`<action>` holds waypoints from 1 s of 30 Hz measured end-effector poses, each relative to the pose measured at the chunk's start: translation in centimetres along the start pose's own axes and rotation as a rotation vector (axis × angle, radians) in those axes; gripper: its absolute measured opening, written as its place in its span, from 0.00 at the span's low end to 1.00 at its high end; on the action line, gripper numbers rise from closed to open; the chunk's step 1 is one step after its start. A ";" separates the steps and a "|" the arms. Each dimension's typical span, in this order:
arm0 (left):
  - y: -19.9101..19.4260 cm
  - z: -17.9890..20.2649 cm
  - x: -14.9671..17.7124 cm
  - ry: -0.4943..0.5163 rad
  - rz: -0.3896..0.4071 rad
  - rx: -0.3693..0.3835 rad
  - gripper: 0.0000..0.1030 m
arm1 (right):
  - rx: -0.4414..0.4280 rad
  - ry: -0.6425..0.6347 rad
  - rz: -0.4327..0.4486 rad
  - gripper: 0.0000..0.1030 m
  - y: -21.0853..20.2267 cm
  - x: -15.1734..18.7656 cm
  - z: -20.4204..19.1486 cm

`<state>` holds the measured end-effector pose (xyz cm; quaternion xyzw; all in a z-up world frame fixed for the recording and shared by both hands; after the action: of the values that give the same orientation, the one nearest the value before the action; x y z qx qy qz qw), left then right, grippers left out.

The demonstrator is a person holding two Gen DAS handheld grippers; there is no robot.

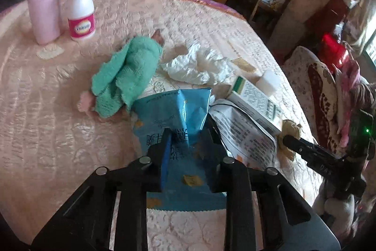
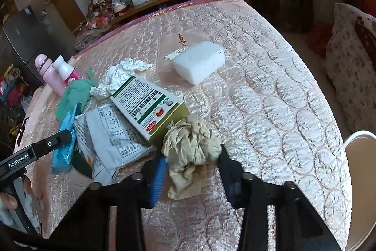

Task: Collect trash
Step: 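Grasp the blue snack wrapper with the left tool while the right tool grasps the crumpled beige paper, then carry the wrapper and paper with both tools toward the white bucket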

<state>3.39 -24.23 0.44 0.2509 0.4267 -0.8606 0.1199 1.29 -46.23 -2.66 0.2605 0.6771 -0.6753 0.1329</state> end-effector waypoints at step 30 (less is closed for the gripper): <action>-1.9 14.9 4.7 0.245 -0.007 0.103 0.18 | 0.038 0.013 0.136 0.33 -11.7 5.7 6.8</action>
<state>-6.29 -34.88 6.84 0.3587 0.3944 -0.8445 0.0509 -10.82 -51.35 3.90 0.3129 0.6459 -0.6755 0.1692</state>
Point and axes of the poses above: each gripper's, at about its wrist camera, not at the fingertips, and y roughly the way its jaws point, z to its right, x to its underside, the point moved 7 cm from there along y, roughly the way its jaws point, and after that the axes turned 14 degrees about x, right-handed, at the moved point
